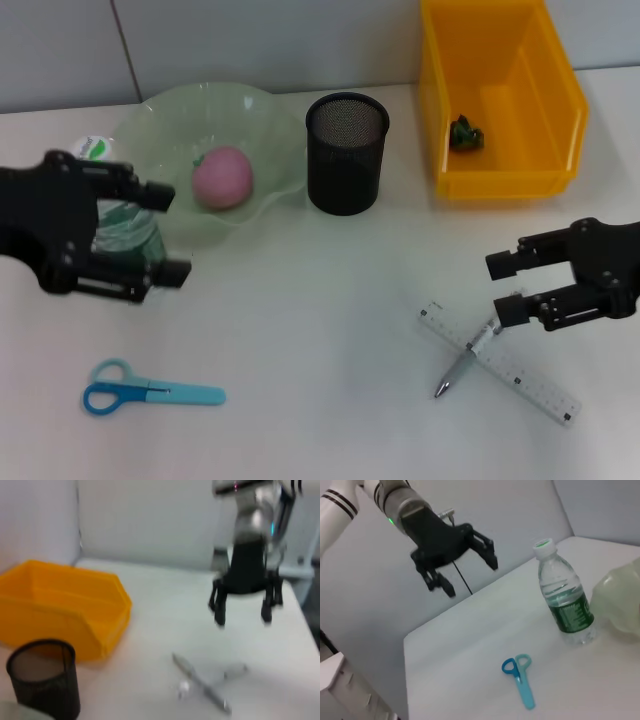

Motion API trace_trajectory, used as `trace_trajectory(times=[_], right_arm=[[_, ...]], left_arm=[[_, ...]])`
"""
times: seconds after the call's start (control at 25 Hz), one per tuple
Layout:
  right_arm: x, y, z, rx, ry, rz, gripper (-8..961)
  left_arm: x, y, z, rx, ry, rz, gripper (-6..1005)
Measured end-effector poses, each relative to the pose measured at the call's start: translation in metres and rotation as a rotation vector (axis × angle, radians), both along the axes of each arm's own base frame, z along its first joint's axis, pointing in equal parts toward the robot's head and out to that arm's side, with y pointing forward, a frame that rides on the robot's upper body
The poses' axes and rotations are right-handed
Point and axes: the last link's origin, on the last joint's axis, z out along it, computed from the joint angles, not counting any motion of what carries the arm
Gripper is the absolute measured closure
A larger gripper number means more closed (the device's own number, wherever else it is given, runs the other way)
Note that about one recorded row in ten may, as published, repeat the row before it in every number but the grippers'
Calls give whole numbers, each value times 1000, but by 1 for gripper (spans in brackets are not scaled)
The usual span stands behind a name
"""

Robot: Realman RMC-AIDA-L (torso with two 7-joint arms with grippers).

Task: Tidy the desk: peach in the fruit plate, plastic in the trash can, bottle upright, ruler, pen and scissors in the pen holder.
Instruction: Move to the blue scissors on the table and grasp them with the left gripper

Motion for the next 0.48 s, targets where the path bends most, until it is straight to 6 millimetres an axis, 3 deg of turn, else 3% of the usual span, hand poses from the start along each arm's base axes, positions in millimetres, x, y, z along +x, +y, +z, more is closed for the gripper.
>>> trace_trajectory(times=[0.36, 0.48], right_arm=[[2, -1, 3, -30, -19, -37, 238], [2, 0, 3, -29, -19, -40, 238]], left_arm=[[12, -1, -15, -24, 244, -111, 205], [22, 2, -33, -36, 401, -171, 208]])
